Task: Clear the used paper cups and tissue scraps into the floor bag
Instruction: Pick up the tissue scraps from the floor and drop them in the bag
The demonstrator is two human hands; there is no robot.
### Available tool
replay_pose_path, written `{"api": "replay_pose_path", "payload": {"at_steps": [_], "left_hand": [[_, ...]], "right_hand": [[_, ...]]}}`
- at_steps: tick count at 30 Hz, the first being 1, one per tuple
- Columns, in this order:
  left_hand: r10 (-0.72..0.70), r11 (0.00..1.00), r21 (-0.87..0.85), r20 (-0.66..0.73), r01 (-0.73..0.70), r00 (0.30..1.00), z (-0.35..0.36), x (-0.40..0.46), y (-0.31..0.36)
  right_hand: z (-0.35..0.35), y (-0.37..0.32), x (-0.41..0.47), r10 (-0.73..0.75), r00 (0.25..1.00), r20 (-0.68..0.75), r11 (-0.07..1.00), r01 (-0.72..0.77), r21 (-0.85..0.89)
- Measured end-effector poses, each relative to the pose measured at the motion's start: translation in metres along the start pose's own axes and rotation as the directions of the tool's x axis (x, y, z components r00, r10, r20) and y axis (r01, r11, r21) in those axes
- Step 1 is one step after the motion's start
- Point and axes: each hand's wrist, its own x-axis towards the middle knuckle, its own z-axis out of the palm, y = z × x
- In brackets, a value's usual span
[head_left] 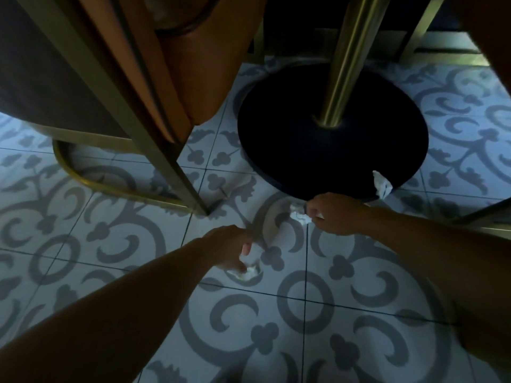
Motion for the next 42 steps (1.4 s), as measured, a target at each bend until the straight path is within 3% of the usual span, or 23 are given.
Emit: {"api": "replay_pose_path", "payload": {"at_steps": [5,10,16,21,23,26,28,30,37,42], "left_hand": [[0.048,0.990,0.132,0.057,-0.055,0.997,0.026,-0.003,0.005],[0.057,0.972,0.226,0.023,-0.061,0.998,0.036,-0.004,0.018],[0.028,0.997,0.072,-0.007,-0.027,1.000,0.037,-0.002,0.017],[-0.069,0.959,-0.282,-0.127,0.031,0.990,0.026,0.009,0.013],[-0.215,0.843,-0.526,-0.140,0.112,0.967,0.018,0.014,0.014],[-0.419,0.523,-0.816,0.005,0.246,0.908,0.004,0.023,0.015],[-0.516,0.300,-0.896,0.136,0.328,0.845,-0.006,0.026,0.020],[-0.540,0.168,-0.921,0.213,0.352,0.814,-0.012,0.024,0.025],[-0.450,-0.025,-0.970,0.227,0.242,0.864,-0.020,0.008,0.036],[-0.423,-0.048,-0.982,0.186,0.184,0.887,-0.013,0.011,0.029]], "right_hand": [[-0.001,0.006,0.001,0.015,1.000,-0.008,1.000,-0.015,0.012],[-0.003,0.007,0.001,0.044,0.999,-0.021,0.999,-0.044,0.029],[0.005,0.005,0.010,0.042,0.999,0.028,0.999,-0.041,-0.037],[0.013,0.002,0.018,0.009,0.999,0.041,1.000,-0.009,0.013],[0.016,0.001,0.020,-0.023,0.999,0.038,0.999,0.021,0.045],[0.020,0.000,0.023,-0.067,0.996,0.058,0.998,0.066,0.020],[0.024,0.000,0.025,-0.088,0.993,0.085,0.995,0.091,-0.038],[0.027,-0.001,0.026,-0.107,0.986,0.124,0.989,0.118,-0.086],[0.032,0.003,0.026,-0.120,0.976,0.180,0.975,0.149,-0.163],[0.031,-0.001,0.023,-0.117,0.976,0.186,0.970,0.152,-0.189]]}}
